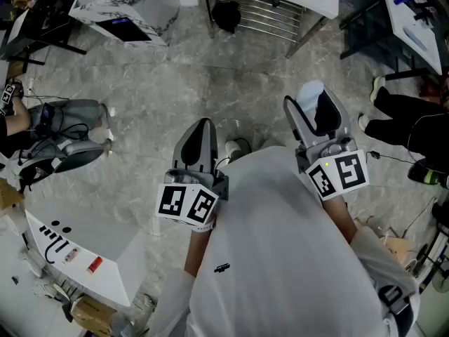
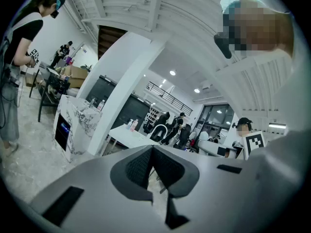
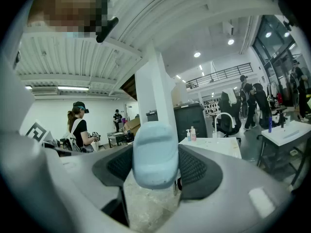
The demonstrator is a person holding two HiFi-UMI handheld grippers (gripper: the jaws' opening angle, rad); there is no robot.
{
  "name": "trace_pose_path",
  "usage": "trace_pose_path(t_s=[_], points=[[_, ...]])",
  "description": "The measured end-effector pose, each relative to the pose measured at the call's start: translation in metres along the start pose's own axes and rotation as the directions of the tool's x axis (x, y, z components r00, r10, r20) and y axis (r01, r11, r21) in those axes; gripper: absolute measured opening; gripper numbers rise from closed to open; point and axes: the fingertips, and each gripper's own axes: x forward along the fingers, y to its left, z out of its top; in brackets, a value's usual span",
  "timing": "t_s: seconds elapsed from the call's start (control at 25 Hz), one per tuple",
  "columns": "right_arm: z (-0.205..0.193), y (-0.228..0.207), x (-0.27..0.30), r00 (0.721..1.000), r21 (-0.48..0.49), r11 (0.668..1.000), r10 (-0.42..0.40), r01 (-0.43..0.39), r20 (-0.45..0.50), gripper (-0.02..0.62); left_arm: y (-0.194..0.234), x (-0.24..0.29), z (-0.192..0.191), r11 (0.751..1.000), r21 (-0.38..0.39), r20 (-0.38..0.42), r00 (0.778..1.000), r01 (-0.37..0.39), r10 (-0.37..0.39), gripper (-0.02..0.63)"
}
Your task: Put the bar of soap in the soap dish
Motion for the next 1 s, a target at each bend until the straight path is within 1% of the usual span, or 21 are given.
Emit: trace_pose_path(t_s=[0.08, 0.16, 0.28, 0.4, 0.56, 0.72, 0.84, 1.0], points=[[0.003, -0.004, -0.008, 1.000, 0.000, 1.000, 0.021, -0.021, -0.010, 0.299, -0.015, 0.002, -0.008, 1.000, -0.002, -0.016, 1.000, -0.003, 0.003, 0.000], [0.009, -0.014, -0.016, 0.999, 0.015, 0.999, 0.034, -0.034, -0.012, 0.299, -0.031, 0.011, -0.013, 1.000, 0.012, -0.029, 1.000, 0.000, 0.001, 0.000], [0.015, -0.035, -0.030, 0.999, 0.021, 0.999, 0.034, -0.034, -0.010, 0.299, -0.055, 0.029, -0.017, 0.999, 0.032, -0.042, 0.999, 0.008, -0.007, 0.000], [0.016, -0.059, -0.048, 0.999, 0.046, 0.998, 0.040, -0.040, -0.009, 0.299, -0.078, 0.038, -0.032, 1.000, 0.029, -0.063, 0.998, -0.005, 0.007, 0.000], [0.021, -0.095, -0.076, 0.999, 0.071, 0.997, 0.043, -0.044, 0.008, 0.299, -0.117, 0.048, -0.050, 0.999, 0.044, -0.089, 0.996, -0.019, 0.023, 0.000], [0.019, -0.126, -0.099, 0.998, 0.063, 0.996, 0.058, -0.059, 0.017, 0.299, -0.146, 0.051, -0.062, 0.997, 0.061, -0.087, 0.995, -0.040, 0.045, 0.000], [0.014, -0.145, -0.116, 0.998, 0.057, 0.996, 0.062, -0.063, 0.027, 0.299, -0.164, 0.051, -0.073, 0.996, 0.083, -0.086, 0.995, -0.040, 0.047, 0.000], [0.013, -0.163, -0.142, 0.997, 0.050, 0.996, 0.067, -0.070, 0.048, 0.299, -0.184, 0.053, -0.093, 0.995, 0.088, -0.078, 0.996, -0.040, 0.047, 0.000]])
